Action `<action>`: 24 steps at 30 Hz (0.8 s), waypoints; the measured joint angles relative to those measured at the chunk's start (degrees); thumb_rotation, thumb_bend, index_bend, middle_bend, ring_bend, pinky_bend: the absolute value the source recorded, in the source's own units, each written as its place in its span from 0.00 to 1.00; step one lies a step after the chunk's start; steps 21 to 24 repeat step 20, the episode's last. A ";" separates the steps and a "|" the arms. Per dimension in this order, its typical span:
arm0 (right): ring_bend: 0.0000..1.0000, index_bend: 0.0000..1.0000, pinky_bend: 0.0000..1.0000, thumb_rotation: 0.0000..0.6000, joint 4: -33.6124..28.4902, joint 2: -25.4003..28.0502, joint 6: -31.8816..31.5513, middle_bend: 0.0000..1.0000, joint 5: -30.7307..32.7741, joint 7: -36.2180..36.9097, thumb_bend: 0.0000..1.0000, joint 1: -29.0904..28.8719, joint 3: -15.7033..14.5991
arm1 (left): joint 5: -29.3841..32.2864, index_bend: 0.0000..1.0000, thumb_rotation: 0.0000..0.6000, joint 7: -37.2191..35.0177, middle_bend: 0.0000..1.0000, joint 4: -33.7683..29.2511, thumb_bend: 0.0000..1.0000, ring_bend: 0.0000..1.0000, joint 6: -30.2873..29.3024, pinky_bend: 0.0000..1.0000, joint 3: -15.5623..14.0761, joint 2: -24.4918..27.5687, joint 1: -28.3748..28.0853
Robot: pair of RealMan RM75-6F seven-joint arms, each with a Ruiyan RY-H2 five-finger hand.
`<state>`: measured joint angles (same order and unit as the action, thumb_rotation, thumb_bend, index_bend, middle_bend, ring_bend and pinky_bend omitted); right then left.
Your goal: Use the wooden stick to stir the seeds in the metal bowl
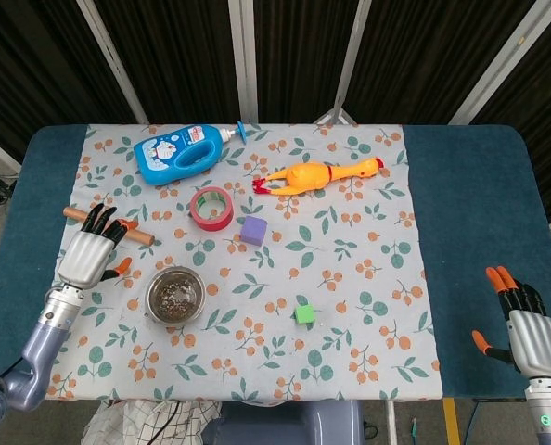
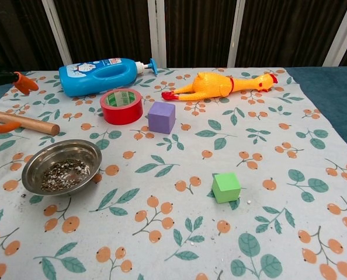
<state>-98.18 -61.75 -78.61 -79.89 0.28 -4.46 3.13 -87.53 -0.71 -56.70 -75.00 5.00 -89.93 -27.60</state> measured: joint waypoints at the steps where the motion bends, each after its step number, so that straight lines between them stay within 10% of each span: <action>1: 0.00 0.00 0.00 1.00 0.07 0.01 -0.02 0.00 -0.06 0.00 0.32 0.00 -0.02 | 0.22 0.18 1.00 0.27 0.17 -1.45 0.27 0.02 -0.48 0.00 0.13 0.48 0.35; 14: 0.00 0.00 0.00 1.00 2.62 -0.94 -2.84 0.00 -4.92 -3.50 0.32 -0.22 -0.46 | 3.21 0.00 1.00 13.83 0.00 -39.24 0.19 0.00 -13.04 0.00 -6.82 21.35 17.24; 24: 0.00 0.00 0.00 1.00 4.27 -2.65 -5.86 0.00 -7.16 -2.95 0.32 -0.07 -0.14 | 2.21 0.00 1.00 15.39 0.00 -40.45 0.19 0.00 -17.58 0.00 -9.31 24.46 22.12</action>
